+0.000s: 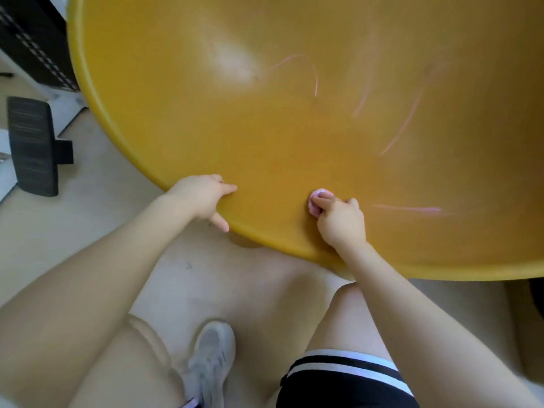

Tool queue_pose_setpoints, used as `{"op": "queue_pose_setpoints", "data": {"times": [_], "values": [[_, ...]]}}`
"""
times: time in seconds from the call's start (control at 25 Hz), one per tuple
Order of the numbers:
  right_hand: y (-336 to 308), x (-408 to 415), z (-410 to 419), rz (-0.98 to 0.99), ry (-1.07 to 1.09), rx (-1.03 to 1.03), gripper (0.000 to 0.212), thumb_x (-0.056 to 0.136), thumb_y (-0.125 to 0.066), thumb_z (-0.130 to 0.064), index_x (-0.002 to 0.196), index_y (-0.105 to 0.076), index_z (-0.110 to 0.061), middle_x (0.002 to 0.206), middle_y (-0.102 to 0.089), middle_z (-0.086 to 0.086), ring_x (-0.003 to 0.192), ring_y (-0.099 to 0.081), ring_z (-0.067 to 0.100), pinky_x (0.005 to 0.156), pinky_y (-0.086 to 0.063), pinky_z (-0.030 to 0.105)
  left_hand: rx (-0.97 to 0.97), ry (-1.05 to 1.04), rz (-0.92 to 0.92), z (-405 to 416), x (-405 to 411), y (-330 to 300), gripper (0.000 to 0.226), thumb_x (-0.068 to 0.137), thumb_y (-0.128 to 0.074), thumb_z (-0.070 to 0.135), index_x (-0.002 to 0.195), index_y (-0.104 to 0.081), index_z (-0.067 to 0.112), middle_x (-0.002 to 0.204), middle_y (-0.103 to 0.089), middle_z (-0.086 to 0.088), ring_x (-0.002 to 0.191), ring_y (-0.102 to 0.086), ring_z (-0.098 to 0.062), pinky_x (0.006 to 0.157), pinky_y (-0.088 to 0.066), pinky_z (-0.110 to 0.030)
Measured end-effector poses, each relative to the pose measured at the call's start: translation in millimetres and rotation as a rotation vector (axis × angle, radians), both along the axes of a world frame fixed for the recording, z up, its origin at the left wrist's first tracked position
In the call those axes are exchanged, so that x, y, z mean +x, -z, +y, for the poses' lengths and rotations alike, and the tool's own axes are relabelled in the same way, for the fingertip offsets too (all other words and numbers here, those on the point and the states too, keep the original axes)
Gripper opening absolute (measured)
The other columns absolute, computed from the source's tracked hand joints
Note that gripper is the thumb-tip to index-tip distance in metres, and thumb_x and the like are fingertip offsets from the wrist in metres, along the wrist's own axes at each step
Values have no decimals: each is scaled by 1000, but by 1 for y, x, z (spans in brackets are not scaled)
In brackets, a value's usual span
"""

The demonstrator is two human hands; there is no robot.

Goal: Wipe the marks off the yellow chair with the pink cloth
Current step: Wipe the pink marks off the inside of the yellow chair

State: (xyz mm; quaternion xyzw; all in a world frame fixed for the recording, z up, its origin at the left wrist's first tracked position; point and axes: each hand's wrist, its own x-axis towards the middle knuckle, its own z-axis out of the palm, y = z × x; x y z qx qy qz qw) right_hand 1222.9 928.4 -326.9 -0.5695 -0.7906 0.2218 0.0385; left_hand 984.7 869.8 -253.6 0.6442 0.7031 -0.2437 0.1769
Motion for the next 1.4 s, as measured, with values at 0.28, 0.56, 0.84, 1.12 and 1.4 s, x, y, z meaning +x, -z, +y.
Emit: {"op": "queue_pose_setpoints", "data": {"times": [0.28,0.56,0.84,1.12,1.4], "values": [[-14,-89,-66,67,-93,-37,29,83,-46,-9,103,-62,-23,119,-58,-1,98,-40,29,71,-32,33,141,-26,-100,-23,0,14,87,73,-64,61,145,-30,26,151,-27,-3,139,-25,-23,112,-27,-32],[-6,14,-31,-4,103,84,23,76,-32,-15,69,-49,-29,105,-64,-11,91,-59,21,65,-16,27,77,56,-278,21,30,0,112,68,-65,66,149,3,31,155,-22,-6,140,-27,-24,112,-31,-36],[-16,32,-45,-155,355,171,32,75,-36,-12,78,-66,-25,109,-62,-3,92,-47,28,76,-39,32,50,198,-407,69,87,38,78,86,-56,49,148,-24,14,155,-20,-6,140,-26,-25,115,-24,-35],[-12,43,-35,-148,190,255,31,64,-26,-16,63,-53,-30,101,-67,-12,69,-30,21,61,-26,29,23,271,-380,99,95,48,74,87,-58,43,148,-24,18,155,-16,-6,141,-20,-27,115,-23,-38],[3,30,-16,-210,394,354,29,62,-38,-7,67,-65,-15,84,-69,2,67,-48,30,56,-32,33,-35,325,-296,133,107,61,113,70,-65,63,150,3,24,156,22,-8,146,10,-22,119,-2,-36]]}}
